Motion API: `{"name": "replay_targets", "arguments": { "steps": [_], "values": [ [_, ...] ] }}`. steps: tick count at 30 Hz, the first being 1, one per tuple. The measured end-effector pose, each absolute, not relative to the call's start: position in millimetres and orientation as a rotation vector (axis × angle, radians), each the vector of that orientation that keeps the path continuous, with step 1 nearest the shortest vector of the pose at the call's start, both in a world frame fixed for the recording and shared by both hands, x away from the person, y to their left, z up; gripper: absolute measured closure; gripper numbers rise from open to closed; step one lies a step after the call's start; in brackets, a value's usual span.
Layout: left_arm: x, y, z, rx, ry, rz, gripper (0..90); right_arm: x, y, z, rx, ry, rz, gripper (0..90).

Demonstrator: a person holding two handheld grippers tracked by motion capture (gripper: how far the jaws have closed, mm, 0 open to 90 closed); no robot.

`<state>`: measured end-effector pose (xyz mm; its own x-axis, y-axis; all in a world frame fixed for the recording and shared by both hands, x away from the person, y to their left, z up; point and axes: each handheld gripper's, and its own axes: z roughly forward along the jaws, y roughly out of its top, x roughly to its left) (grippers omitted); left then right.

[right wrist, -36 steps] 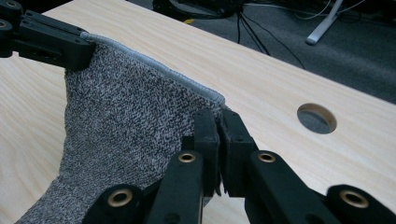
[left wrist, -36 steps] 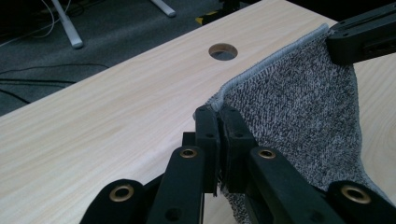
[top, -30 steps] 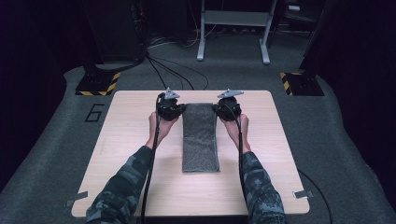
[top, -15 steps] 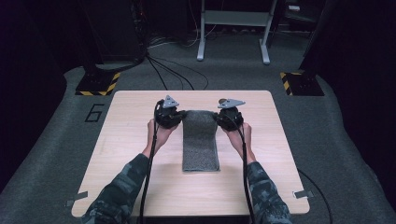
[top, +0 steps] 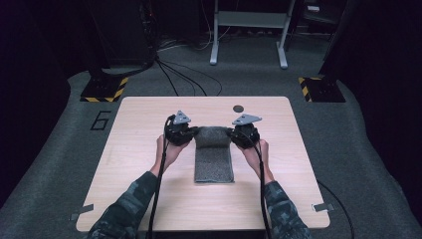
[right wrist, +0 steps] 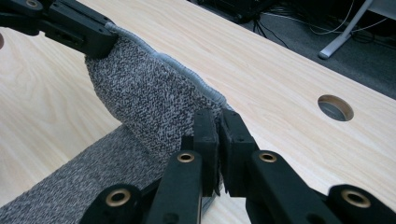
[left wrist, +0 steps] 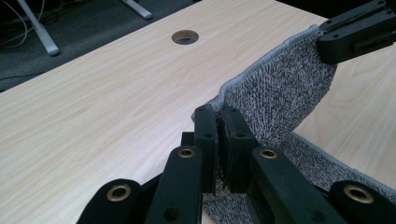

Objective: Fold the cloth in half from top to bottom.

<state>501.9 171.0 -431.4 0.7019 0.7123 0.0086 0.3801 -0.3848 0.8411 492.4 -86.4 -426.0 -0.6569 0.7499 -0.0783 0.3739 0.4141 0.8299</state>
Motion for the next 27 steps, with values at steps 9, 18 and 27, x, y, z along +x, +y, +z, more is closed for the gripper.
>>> {"name": "replay_targets", "arguments": {
  "steps": [9,18,27],
  "values": [
    [491,172,-442,2.015,0.830,0.438,85.2,478,-87,-437,0.944,2.251,1.152,85.8],
    [475,175,-458,2.024,0.824,0.399,85.1,464,-89,-450,0.955,2.270,1.164,85.8],
    [460,176,-466,2.046,0.806,0.355,84.3,450,-93,-460,0.977,2.280,1.182,85.7]
  ]
}}
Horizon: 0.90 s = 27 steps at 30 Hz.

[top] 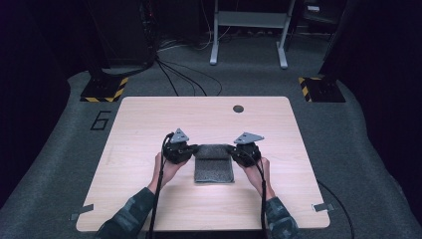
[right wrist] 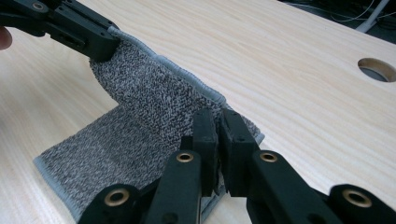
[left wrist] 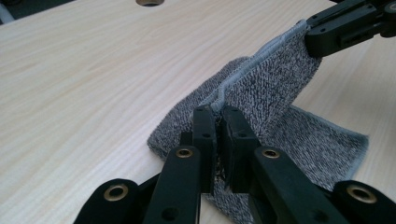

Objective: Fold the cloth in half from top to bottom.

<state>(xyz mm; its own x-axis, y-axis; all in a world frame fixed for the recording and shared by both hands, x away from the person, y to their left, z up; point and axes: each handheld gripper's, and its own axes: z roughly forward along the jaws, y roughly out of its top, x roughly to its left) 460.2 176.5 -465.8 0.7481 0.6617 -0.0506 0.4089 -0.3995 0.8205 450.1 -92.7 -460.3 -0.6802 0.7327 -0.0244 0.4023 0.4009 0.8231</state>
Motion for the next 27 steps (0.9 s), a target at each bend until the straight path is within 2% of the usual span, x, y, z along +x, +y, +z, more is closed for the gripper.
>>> {"name": "replay_targets", "arguments": {
  "steps": [15,25,27],
  "values": [
    [442,173,-479,2.064,0.791,0.297,82.9,437,-97,-480,1.002,2.315,1.172,85.3],
    [432,174,-491,2.098,0.773,0.233,78.3,429,-99,-494,1.002,2.353,1.152,84.3],
    [431,175,-492,2.105,0.769,0.205,74.1,425,-99,-494,0.988,2.368,1.135,83.1]
  ]
}}
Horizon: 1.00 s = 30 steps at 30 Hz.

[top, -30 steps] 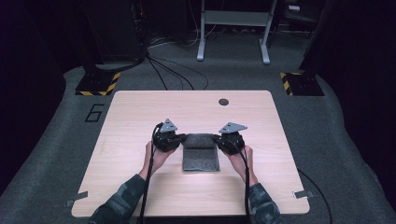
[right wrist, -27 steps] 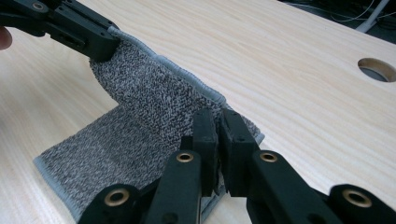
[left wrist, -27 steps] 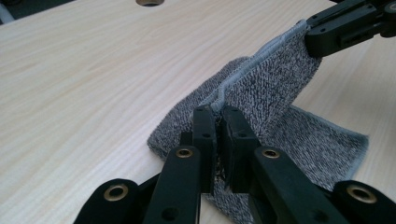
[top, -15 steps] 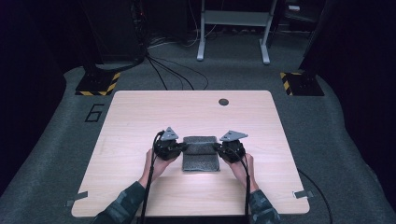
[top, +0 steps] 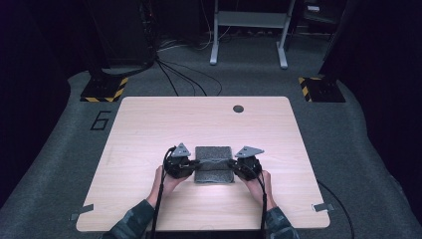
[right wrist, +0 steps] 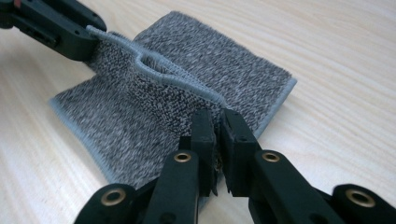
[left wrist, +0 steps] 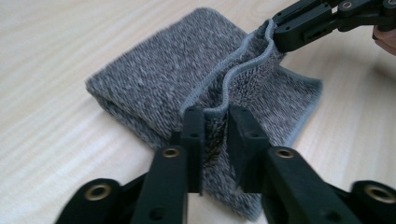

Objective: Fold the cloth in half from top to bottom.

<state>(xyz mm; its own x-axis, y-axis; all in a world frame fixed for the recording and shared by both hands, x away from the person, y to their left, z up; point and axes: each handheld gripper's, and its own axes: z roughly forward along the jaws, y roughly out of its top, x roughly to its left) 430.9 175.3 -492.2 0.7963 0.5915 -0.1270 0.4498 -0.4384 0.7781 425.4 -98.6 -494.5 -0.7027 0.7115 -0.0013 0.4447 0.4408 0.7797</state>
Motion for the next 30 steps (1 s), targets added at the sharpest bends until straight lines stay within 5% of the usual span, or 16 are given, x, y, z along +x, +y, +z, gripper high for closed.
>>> {"name": "replay_targets", "arguments": {
  "steps": [9,17,30],
  "values": [
    [413,205,-481,2.064,0.849,0.208,29.2,401,-120,-484,1.026,2.406,1.227,39.3],
    [436,181,-477,2.099,0.920,0.302,21.5,426,-110,-481,1.130,2.348,1.198,20.9],
    [430,175,-510,2.295,0.889,0.352,19.4,418,-99,-516,1.167,2.374,0.983,19.0]
  ]
}}
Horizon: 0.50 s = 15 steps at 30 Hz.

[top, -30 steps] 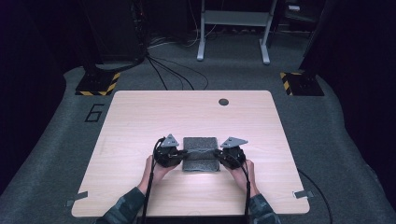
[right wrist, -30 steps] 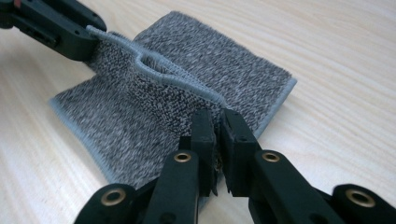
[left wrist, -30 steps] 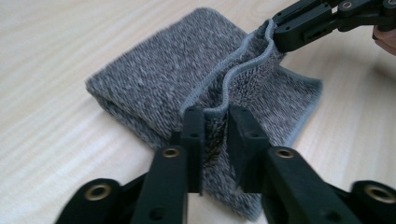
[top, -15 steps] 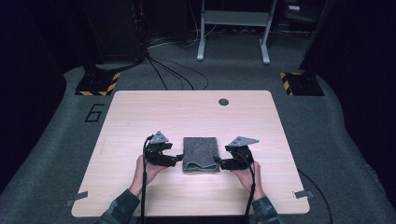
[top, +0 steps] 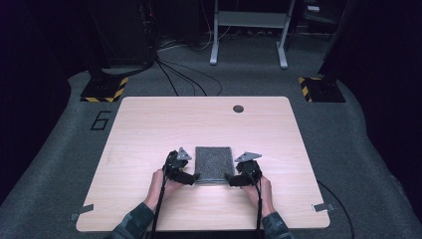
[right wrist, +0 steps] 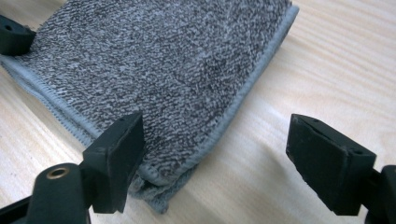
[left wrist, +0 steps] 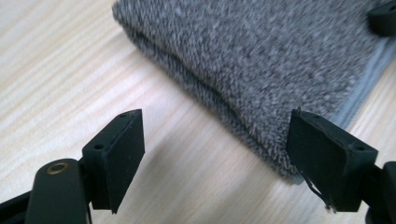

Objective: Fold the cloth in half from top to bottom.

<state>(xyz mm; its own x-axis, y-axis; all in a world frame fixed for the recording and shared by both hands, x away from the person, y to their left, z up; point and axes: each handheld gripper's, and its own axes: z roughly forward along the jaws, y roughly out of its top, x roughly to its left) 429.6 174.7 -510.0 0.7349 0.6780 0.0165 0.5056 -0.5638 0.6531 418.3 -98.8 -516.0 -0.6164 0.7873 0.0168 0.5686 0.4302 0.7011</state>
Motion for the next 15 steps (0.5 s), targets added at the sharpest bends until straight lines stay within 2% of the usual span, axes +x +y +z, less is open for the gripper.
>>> {"name": "replay_targets", "arguments": {
  "steps": [8,10,15],
  "values": [
    [432,179,-510,2.272,0.896,0.319,18.7,416,-100,-517,1.147,2.395,0.983,17.1],
    [436,184,-504,2.209,0.911,0.283,17.9,421,-106,-510,1.139,2.388,1.018,16.3],
    [461,185,-489,2.145,0.961,0.334,17.3,446,-119,-494,1.216,2.314,1.111,15.4]
  ]
}}
